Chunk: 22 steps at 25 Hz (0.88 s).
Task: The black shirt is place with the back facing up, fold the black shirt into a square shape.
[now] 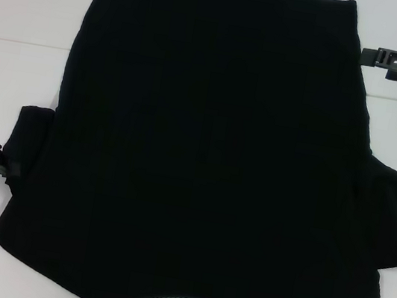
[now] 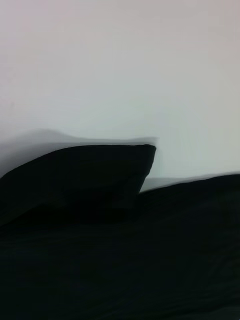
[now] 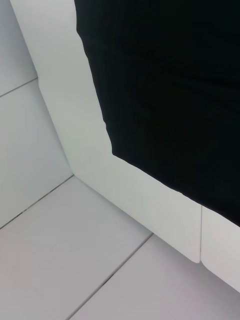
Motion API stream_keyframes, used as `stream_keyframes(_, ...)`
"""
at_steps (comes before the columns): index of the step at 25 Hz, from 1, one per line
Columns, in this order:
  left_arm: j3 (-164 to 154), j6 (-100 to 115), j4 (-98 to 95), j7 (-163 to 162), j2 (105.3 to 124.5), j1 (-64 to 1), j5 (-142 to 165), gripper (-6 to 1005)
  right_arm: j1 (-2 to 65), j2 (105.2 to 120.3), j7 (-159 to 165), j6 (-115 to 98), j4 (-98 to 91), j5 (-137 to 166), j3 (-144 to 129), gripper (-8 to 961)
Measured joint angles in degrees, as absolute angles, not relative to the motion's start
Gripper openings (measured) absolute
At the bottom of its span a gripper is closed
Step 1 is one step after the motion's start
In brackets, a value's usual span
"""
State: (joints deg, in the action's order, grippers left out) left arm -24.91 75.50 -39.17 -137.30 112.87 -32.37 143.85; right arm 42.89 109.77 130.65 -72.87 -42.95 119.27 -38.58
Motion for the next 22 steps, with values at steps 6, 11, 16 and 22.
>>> stream_keyframes(6, -25.0, 75.1, -39.8, -137.5, 112.85, -32.5, 144.0, 1, 42.9, 109.77, 130.7, -72.9, -42.9, 119.3, -38.6, 944)
stream_keyframes(11, -24.3, 73.9, -41.0, -138.8, 112.11, -32.0, 144.0, 1, 42.9, 109.77, 130.7, -73.0, -42.9, 119.2, -38.6, 944)
stream_keyframes(16, -22.8, 72.9, -41.0, -139.5, 111.14, -31.9, 144.1, 1, 42.9, 109.77, 130.7, -73.1, -42.9, 119.2, -38.6, 944)
stream_keyframes(22, -20.2, 71.0, -41.3, -139.9, 110.47, -31.2, 144.3, 2, 42.9, 109.78, 130.7, -73.7, -42.9, 119.2, -38.1, 944)
